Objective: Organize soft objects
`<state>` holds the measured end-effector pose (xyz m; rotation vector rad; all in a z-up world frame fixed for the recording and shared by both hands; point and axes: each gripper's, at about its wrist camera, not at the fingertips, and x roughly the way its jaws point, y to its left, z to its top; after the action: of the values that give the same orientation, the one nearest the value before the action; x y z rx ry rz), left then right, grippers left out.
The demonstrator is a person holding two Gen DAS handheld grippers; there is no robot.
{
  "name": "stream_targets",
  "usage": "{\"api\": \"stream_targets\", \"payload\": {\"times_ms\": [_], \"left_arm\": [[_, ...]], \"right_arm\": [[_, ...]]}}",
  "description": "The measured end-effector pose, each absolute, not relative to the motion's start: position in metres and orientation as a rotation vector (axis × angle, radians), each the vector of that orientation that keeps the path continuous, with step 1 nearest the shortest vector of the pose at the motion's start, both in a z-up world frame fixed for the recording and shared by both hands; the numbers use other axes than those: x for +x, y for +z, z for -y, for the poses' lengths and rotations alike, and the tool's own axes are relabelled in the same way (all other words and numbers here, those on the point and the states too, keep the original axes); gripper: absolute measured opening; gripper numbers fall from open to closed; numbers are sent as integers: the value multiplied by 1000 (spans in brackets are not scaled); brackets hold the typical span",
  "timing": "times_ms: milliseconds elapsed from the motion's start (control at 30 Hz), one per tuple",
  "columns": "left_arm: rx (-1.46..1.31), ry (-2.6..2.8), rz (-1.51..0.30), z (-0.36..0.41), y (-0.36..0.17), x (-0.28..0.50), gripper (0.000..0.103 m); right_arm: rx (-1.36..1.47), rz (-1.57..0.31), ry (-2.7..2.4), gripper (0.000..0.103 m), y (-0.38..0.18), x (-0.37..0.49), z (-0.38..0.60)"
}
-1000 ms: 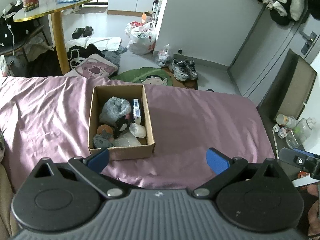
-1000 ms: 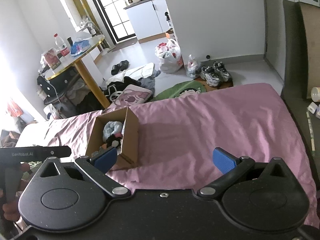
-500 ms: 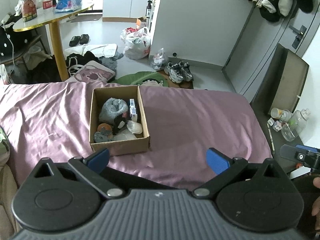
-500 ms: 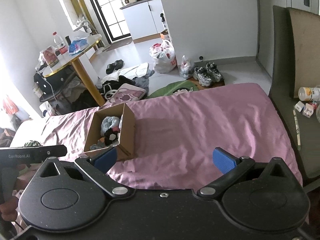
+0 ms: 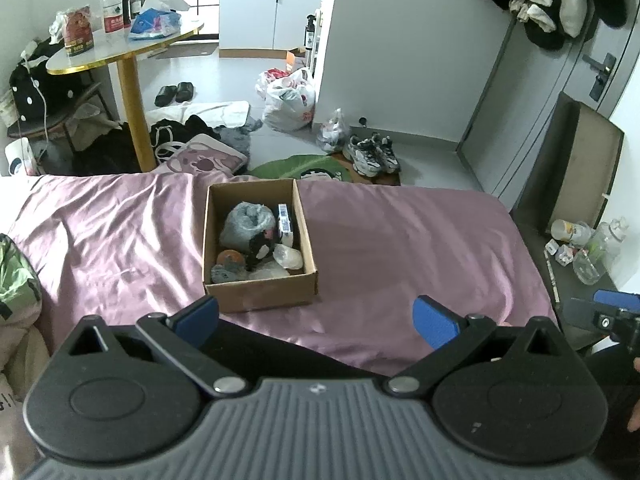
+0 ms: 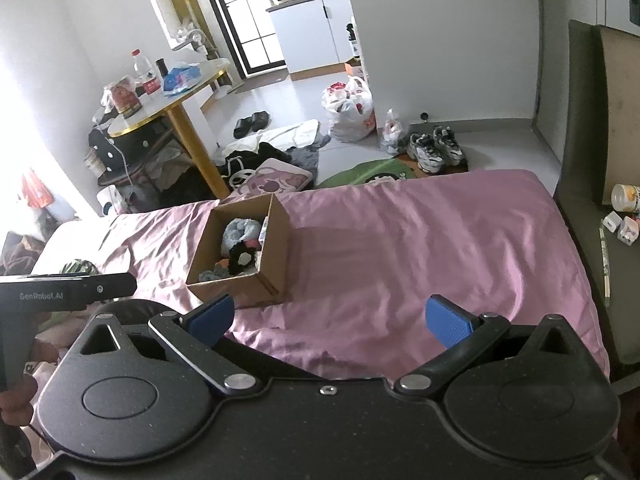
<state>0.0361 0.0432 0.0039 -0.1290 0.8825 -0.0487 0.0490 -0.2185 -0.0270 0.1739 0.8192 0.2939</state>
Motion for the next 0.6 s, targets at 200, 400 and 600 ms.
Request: {"api": "stream_targets", "payload": {"times_ms": [200, 400, 600], "left_arm": [[-125, -29, -861, -44, 10, 30, 102], [-115, -33, -854, -41, 12, 28, 102], [-112, -35, -853, -40, 12, 27, 102]], "right_arm": [[172, -817, 316, 103, -26, 46, 218], [173, -815, 320, 103, -26, 45, 219], [174, -814, 319, 103, -26, 45, 220]]}}
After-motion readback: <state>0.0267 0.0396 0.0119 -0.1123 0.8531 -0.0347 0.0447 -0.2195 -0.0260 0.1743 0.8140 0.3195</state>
